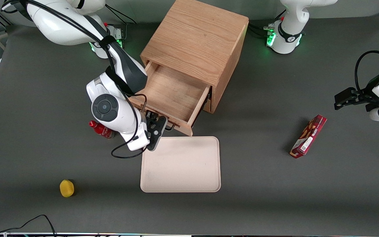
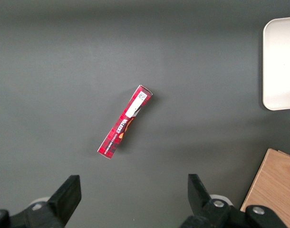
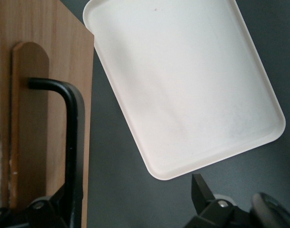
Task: Open upper drawer
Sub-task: 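Pull the upper drawer handle outward with the right gripper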
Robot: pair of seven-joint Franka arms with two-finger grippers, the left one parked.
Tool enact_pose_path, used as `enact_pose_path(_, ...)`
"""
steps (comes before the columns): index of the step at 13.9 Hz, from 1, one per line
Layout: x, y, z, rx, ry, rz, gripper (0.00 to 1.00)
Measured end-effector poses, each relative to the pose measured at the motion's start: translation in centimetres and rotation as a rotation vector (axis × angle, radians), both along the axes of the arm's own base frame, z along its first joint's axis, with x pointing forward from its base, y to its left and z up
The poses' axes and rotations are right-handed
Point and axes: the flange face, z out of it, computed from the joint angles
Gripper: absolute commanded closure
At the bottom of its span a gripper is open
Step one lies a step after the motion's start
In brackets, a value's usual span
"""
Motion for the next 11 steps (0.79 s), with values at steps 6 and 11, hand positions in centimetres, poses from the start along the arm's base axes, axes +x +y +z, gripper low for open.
enact_pose_path(6, 1.4, -1.8, 0.2, -0.024, -0.013, 0.015, 0.0)
enact_pose_path(11, 2.3, -3.1, 0.3, -0.036, -0.022, 0.008, 0.0)
